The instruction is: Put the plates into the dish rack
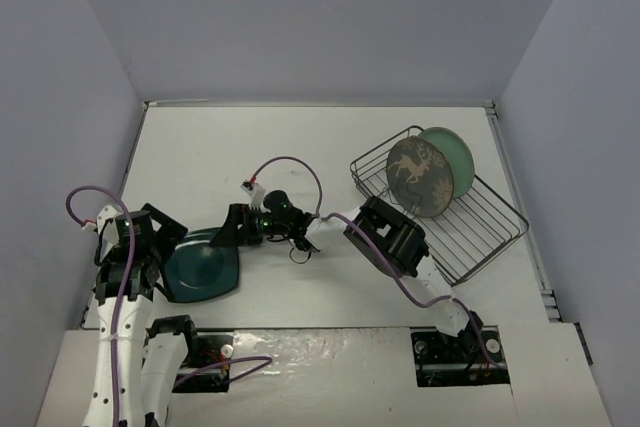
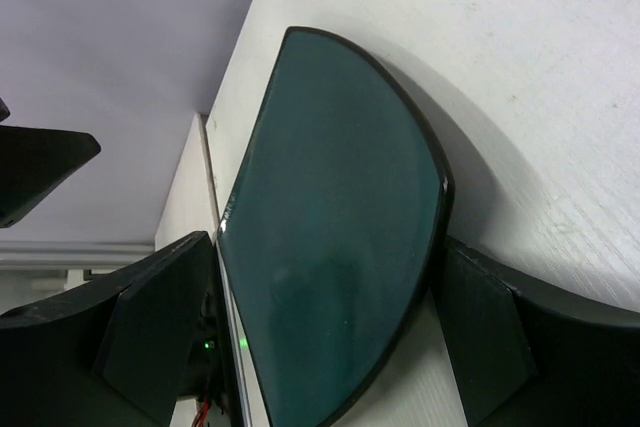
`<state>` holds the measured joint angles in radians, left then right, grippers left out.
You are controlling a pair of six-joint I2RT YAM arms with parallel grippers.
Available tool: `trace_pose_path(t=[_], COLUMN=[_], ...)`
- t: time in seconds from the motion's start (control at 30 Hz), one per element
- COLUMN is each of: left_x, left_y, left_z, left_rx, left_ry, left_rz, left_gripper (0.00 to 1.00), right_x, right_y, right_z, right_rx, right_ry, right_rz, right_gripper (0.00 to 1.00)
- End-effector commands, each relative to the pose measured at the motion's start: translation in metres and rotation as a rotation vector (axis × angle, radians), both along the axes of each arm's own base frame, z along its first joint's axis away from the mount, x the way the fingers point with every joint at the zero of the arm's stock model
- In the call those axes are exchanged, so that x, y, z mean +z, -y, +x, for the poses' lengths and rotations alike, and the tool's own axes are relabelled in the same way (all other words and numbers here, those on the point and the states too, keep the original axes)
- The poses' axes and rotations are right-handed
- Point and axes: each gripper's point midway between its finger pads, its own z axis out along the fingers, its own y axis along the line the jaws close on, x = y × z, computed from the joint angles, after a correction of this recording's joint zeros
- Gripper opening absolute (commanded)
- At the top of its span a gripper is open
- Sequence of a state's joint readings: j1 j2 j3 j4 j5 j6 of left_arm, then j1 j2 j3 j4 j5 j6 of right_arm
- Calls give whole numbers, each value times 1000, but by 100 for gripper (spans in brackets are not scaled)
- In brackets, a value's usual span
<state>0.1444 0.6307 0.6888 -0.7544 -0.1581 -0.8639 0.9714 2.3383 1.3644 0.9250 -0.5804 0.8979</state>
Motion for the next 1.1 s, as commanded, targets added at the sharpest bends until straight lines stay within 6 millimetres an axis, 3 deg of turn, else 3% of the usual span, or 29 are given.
trace_pose_path(t=[0.0,0.43,0.6,0.7,0.83,1.0,1.07], left_x=[13,14,11,12,20,37,51], left_y=[-5,-3,-3,-1,3,12,22], left_z=[4,7,5,6,8,10,13], left_rx=[12,2,-1,-9,-37,-85,-154], left_ry=[39,52,43,50,75,146,197], left_rz=[26,19,16,13,5,-8,-16], left_gripper=[97,97,97,97,97,97,97], right_x=[-24,-34,-29,-20,7,84,103], right_y=[-3,-1,0,4,16,49,66], right_z=[-13,-8,-8,-3,11,46,63], right_rx=[30,-13,-10,-14,-47,-150,-196], right_ry=[-51,-66,-44,14,158,387,426], right_rz=[-42,-56,-32,-24,-10,64,77], right_gripper=[75,31,0,0,0,0,0])
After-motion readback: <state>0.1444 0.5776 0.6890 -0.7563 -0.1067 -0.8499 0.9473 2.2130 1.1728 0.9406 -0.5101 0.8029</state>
